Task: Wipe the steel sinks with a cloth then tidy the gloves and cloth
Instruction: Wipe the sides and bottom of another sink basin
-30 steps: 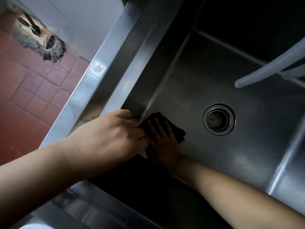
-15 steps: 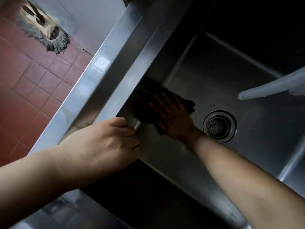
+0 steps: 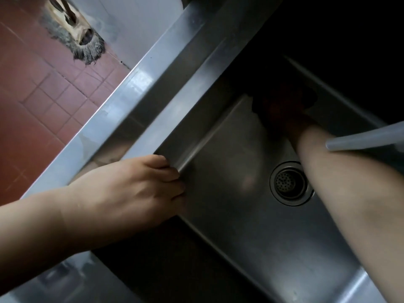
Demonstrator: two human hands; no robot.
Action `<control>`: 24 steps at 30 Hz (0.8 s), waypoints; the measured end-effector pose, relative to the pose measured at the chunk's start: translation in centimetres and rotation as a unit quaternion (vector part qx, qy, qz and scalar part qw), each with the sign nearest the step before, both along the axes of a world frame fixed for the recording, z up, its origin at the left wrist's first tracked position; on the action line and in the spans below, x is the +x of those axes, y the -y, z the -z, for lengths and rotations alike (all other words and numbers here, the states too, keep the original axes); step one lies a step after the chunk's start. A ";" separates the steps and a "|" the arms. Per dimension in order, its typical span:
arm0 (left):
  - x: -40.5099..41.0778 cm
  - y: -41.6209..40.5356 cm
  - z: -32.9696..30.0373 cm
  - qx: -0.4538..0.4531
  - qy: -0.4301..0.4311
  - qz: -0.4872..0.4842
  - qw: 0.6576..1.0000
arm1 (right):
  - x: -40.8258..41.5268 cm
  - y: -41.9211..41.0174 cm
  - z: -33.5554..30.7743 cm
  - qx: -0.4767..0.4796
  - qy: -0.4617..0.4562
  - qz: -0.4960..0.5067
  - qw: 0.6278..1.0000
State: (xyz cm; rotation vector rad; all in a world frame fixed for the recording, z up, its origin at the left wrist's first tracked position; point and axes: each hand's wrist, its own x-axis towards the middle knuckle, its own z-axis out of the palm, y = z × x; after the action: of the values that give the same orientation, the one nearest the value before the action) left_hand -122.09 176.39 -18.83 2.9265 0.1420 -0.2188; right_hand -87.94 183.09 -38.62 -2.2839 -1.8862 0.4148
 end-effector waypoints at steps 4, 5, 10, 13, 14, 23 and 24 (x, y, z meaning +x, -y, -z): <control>-0.1 -0.1 -0.1 0.013 0.007 0.006 1.000 | 0.0 -0.7 0.0 -0.057 -0.001 0.084 0.995; -0.1 -0.1 -0.1 0.020 0.007 0.009 1.000 | -0.1 0.1 -0.2 -0.033 0.005 0.084 0.996; 0.1 0.8 0.1 0.101 -0.045 0.016 0.994 | 1.4 6.4 -0.7 -0.009 0.071 0.092 0.993; 1.4 1.8 0.3 0.139 -0.085 -0.004 0.987 | 4.1 9.6 -0.9 -0.046 0.059 0.129 0.989; 2.2 2.2 0.4 0.135 -0.089 -0.011 0.987 | 5.0 10.8 -0.9 -0.050 0.063 0.145 0.986; 11.6 4.3 4.3 0.089 -0.064 0.042 0.993 | 11.1 22.4 -0.9 -0.112 0.113 0.281 0.946; 12.2 4.2 4.7 0.088 -0.065 0.038 0.993 | 11.2 23.7 -0.9 -0.114 0.112 0.298 0.941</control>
State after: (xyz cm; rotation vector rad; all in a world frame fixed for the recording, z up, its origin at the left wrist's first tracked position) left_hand -109.88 172.21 -23.53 3.0966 0.0722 -0.4291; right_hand -76.73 159.41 -37.69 -3.0024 -1.1580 0.3047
